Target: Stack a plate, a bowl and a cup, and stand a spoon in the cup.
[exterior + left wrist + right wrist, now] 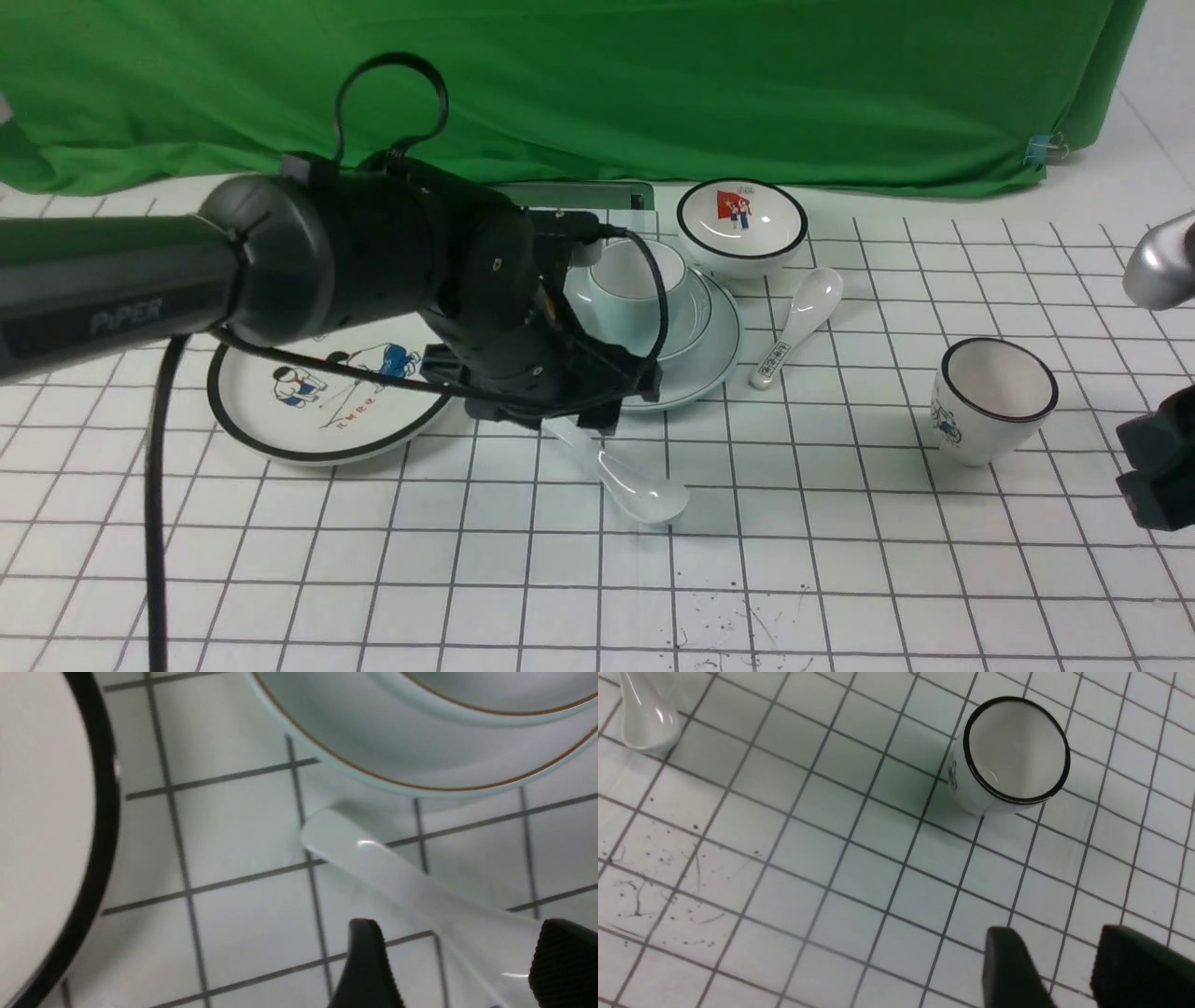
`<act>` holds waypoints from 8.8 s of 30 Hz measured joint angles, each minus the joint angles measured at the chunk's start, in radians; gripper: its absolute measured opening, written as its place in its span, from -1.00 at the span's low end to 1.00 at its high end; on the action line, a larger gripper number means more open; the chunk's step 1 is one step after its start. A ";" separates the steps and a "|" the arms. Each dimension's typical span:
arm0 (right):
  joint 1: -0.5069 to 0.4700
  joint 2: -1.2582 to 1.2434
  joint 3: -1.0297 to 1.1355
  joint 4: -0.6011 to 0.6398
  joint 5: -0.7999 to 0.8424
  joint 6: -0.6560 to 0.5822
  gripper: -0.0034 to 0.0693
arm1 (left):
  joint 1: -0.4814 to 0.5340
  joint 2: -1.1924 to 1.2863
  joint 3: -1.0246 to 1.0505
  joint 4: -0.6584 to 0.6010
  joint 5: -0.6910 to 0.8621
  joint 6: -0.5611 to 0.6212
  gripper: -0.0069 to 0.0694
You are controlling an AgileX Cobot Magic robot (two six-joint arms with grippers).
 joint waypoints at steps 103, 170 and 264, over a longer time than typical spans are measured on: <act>0.000 -0.003 0.000 -0.014 0.069 -0.057 -0.20 | 0.054 0.204 0.001 0.126 -1.222 0.252 -0.60; 0.000 -0.724 0.687 0.076 -0.605 -0.099 -0.65 | 0.323 -1.687 0.868 0.063 -0.293 0.356 -0.90; -0.452 -0.986 0.917 0.247 -0.626 -0.104 -0.47 | 0.496 -1.871 1.336 0.056 -0.319 0.487 -0.84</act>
